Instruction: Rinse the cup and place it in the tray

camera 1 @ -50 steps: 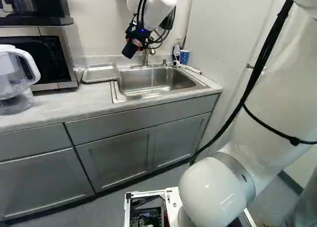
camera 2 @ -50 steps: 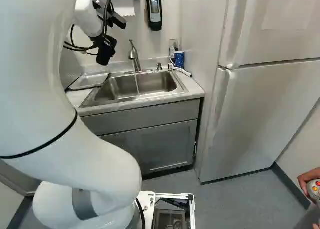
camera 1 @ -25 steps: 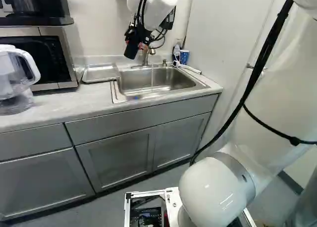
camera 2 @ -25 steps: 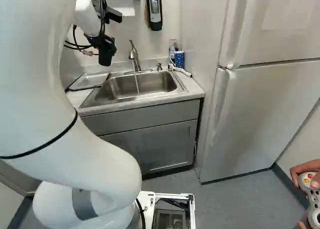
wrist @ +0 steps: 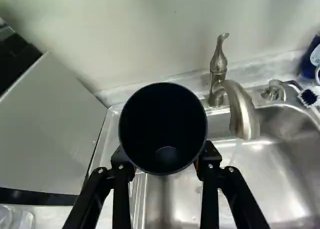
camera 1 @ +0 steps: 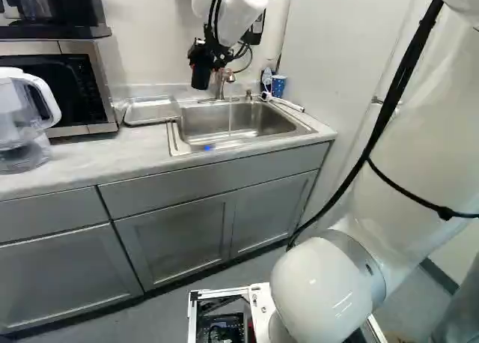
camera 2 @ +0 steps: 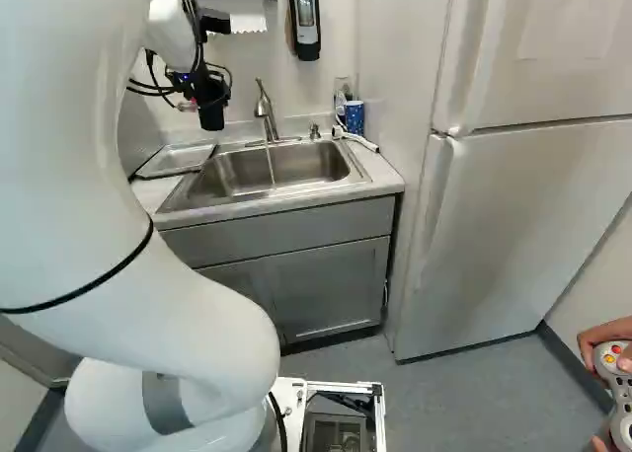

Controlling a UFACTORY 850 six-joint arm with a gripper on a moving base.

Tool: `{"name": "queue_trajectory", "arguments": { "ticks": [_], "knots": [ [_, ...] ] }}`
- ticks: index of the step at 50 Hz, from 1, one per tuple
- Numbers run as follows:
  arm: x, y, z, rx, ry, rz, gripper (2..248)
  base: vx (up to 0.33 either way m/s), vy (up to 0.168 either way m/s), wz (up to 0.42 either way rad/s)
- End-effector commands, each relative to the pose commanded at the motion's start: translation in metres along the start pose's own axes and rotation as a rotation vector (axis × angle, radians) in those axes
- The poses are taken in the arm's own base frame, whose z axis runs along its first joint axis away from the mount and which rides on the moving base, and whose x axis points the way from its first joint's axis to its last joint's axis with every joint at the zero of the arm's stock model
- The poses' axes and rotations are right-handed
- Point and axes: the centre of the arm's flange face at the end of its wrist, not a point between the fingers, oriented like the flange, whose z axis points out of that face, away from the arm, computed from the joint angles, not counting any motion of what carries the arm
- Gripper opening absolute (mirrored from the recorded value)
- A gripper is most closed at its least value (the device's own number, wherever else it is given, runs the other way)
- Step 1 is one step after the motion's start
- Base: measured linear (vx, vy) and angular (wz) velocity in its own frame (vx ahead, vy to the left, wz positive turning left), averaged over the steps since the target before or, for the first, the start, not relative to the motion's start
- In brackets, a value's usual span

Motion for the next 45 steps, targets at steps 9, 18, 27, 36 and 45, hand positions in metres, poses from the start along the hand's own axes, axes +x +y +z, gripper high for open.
{"name": "queue_trajectory", "arguments": {
  "ticks": [9,18,27,36,45],
  "knots": [
    [0.0,0.0,0.0,0.0,0.0,-0.073,124,0.0,0.0,0.0],
    [0.0,0.0,0.0,0.0,0.0,-0.073,124,0.0,0.0,0.0],
    [0.002,-0.006,0.005,0.009,-0.002,-0.079,124,0.0,0.0,0.0],
    [0.006,-0.017,0.015,0.026,-0.005,-0.09,124,0.0,0.0,0.0],
    [0.007,-0.031,0.022,0.046,-0.009,-0.102,124,0.0,0.0,0.0]
  ]
}}
